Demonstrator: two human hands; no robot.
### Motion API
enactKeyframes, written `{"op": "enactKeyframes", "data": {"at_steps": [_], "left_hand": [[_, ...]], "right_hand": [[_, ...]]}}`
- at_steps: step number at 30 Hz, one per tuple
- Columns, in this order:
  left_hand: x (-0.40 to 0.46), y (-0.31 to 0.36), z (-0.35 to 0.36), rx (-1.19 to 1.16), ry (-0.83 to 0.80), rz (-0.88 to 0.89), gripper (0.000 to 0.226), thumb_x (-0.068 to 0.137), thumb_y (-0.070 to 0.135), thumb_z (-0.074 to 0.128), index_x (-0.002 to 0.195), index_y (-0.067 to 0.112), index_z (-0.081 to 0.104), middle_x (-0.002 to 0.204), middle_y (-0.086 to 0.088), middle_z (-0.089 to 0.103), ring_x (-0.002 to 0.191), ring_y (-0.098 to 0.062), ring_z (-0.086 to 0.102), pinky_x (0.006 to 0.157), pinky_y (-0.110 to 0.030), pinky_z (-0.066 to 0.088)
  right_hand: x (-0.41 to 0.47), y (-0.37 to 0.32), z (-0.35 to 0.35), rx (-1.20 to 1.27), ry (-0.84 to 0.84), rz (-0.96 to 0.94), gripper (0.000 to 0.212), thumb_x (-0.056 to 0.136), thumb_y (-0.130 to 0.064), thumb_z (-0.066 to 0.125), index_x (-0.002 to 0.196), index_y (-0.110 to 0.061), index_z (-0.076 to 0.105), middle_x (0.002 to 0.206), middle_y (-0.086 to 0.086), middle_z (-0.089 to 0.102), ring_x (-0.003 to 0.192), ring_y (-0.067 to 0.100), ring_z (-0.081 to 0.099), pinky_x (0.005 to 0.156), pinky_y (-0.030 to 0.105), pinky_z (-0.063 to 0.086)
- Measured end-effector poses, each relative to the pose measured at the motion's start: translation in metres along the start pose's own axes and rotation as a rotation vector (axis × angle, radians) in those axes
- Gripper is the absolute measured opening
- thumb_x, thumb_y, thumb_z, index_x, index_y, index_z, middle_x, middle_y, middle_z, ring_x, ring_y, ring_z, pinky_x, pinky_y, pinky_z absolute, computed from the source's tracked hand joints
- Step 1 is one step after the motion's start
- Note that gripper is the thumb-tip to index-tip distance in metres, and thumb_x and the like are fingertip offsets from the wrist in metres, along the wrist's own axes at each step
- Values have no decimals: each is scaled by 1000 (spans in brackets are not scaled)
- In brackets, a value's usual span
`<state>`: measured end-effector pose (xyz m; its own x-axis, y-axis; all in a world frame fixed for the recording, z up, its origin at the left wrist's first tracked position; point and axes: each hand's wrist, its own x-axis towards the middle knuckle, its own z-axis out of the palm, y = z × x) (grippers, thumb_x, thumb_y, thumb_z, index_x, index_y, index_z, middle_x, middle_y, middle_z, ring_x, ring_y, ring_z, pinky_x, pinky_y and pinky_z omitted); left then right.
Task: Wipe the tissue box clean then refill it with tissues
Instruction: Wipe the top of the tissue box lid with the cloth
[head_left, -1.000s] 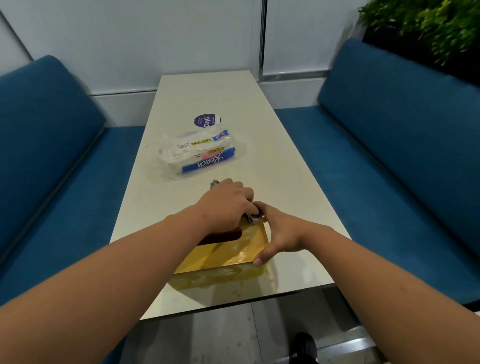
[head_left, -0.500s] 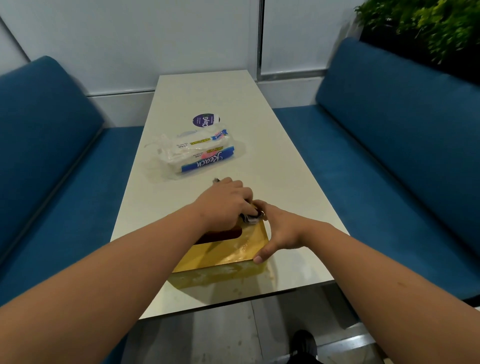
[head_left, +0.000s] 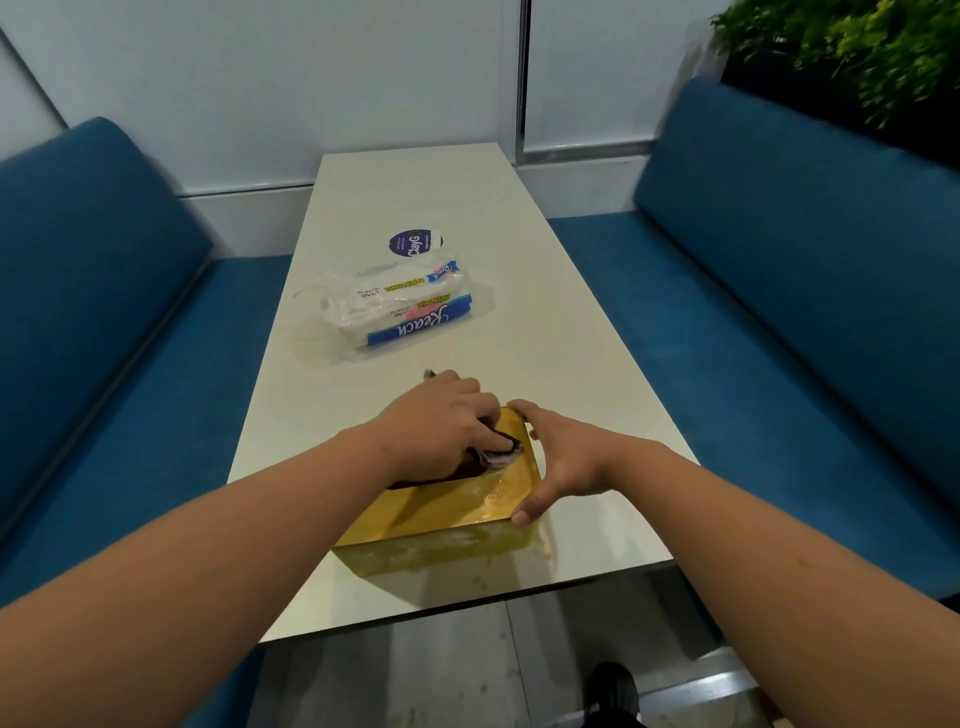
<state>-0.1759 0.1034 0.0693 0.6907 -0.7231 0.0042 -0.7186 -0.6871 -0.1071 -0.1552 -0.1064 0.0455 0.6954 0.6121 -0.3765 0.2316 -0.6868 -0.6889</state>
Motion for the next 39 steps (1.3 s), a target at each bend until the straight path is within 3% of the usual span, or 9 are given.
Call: {"op": "enactKeyframes", "data": {"at_steps": [3,7,11,16,23,30,36,39], "left_hand": [[-2,-9,-3,21,-5,-110,42,94,17,51,130,39,58,117,2,58,101,-21,48,85,-37,38],[0,7,-2,16,-20,4,40,94,18,55,128,38,60,115,1,59,99,-21,49,82,-36,37],[-4,-6,-5,67,-43,-130,43,95,18,50,132,38,55,119,1,57,102,-21,46,85,-35,36],[-1,11,-5,63,-54,1,40,94,18,53,128,37,59,114,0,58,98,-22,49,82,-36,38],[-57,-40,-8,148,-188,-235,43,97,26,47,137,43,48,122,5,53,105,-15,45,88,-30,37],[-11,-5,-1,108,-68,-153,47,91,19,53,134,36,53,116,-1,56,102,-22,48,86,-36,38],[-53,-29,-7,87,-99,-143,45,90,21,55,132,36,57,115,1,58,102,-19,50,84,-30,35],[-26,-17,-4,106,-80,-152,43,90,20,54,130,36,58,113,1,58,100,-20,50,84,-34,38]], "right_hand": [[0,1,0,6,-2,4,126,51,-44,92,147,-34,12,146,-7,34,133,19,35,99,28,35],[0,0,0,-12,1,18,133,47,-49,92,149,-33,9,149,-7,32,137,20,33,103,30,34],[0,0,1,-21,-5,28,133,47,-51,91,149,-35,8,151,-6,30,138,21,31,106,35,34],[-1,-1,0,-17,0,28,133,47,-49,92,149,-34,8,149,-7,32,136,20,33,104,32,35],[-2,-1,0,-7,-13,24,128,52,-44,91,149,-33,8,151,-4,27,138,25,31,106,38,34],[0,1,1,-10,-11,32,134,48,-50,91,150,-33,5,153,-5,26,139,24,29,108,39,34],[0,1,1,3,-15,18,127,53,-45,91,149,-34,8,150,-5,28,136,24,33,105,37,36],[0,1,0,-12,-8,17,130,50,-47,91,149,-34,7,151,-5,29,137,23,32,105,37,35]]}}
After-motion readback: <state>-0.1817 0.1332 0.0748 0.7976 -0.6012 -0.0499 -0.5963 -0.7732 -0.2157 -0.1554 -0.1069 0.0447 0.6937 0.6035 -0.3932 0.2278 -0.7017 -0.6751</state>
